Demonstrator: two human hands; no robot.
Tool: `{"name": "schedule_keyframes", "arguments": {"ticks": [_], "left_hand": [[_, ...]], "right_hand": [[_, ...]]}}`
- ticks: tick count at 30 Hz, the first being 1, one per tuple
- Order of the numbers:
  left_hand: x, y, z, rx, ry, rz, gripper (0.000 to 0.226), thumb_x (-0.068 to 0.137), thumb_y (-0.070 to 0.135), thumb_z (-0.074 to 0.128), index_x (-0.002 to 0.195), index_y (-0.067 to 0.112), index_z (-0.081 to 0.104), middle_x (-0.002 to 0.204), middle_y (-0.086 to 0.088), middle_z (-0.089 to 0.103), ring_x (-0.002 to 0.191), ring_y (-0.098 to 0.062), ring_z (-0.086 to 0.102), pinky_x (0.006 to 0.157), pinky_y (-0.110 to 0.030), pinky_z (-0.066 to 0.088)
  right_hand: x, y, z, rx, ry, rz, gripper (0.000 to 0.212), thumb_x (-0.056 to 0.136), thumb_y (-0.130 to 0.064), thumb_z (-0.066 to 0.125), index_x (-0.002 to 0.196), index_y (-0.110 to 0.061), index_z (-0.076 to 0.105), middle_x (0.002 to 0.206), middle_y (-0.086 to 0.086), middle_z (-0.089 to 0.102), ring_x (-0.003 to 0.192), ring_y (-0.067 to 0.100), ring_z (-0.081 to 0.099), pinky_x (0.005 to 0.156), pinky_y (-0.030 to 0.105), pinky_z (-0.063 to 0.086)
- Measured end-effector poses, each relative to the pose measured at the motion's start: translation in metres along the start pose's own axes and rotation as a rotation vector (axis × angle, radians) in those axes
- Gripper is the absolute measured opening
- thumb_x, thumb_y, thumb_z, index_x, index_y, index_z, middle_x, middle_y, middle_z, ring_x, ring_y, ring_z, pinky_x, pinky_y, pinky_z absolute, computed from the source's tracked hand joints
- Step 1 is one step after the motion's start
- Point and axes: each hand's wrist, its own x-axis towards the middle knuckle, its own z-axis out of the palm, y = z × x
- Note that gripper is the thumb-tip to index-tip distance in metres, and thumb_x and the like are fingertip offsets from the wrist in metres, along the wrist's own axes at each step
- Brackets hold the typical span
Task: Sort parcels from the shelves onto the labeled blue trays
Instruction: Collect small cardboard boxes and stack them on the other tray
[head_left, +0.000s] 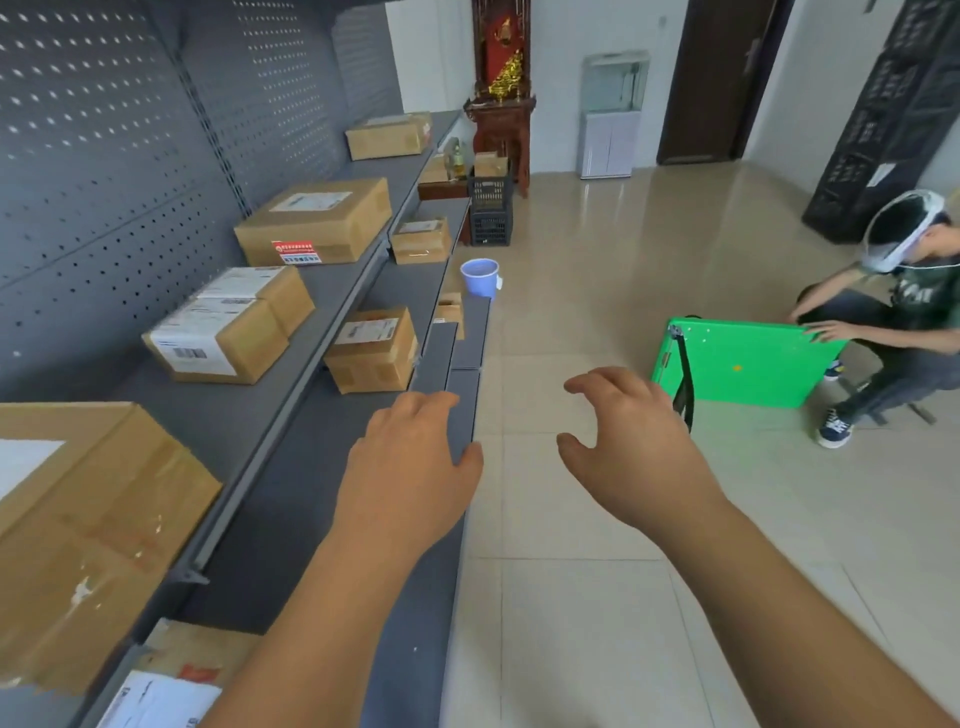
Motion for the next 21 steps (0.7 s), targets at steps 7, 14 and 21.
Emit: {"name": "schedule_keyframes", "arguments": {"ticks": [7, 14, 21], "left_hand": [[0.092, 0.009, 0.017, -0.032, 0.015, 0.005, 0.056, 0.098, 0.045, 0.057, 0.15, 0.03, 0.043, 0.152, 0.007, 0.043, 0.137, -0.022, 0.041, 0.105, -0.041, 0.043], [0.193, 0.038, 0.025, -0.009, 0.091, -0.066, 0.039, 0.096, 0.045, 0.057, 0.129, 0.025, 0.054, 0.124, 0.004, 0.055, 0.114, -0.023, 0.05, 0.086, -0.035, 0.044], [0.252, 0.023, 0.026, 0.01, 0.177, -0.227, 0.039, 0.095, 0.039, 0.056, 0.132, 0.027, 0.055, 0.129, 0.002, 0.057, 0.116, -0.026, 0.054, 0.091, -0.045, 0.052]], "right_hand": [[0.099, 0.022, 0.014, 0.025, -0.012, -0.037, 0.054, 0.088, -0.032, 0.067, 0.14, -0.029, 0.053, 0.147, -0.003, 0.048, 0.13, 0.028, 0.045, 0.109, 0.043, 0.04], [0.223, 0.032, 0.006, 0.092, -0.056, -0.177, 0.052, 0.091, -0.03, 0.062, 0.142, -0.03, 0.051, 0.146, -0.005, 0.046, 0.132, 0.025, 0.042, 0.107, 0.04, 0.041], [0.311, 0.014, 0.029, 0.257, -0.162, -0.334, 0.047, 0.093, -0.028, 0.061, 0.14, -0.03, 0.054, 0.144, -0.006, 0.049, 0.133, 0.021, 0.045, 0.104, 0.032, 0.04]]}}
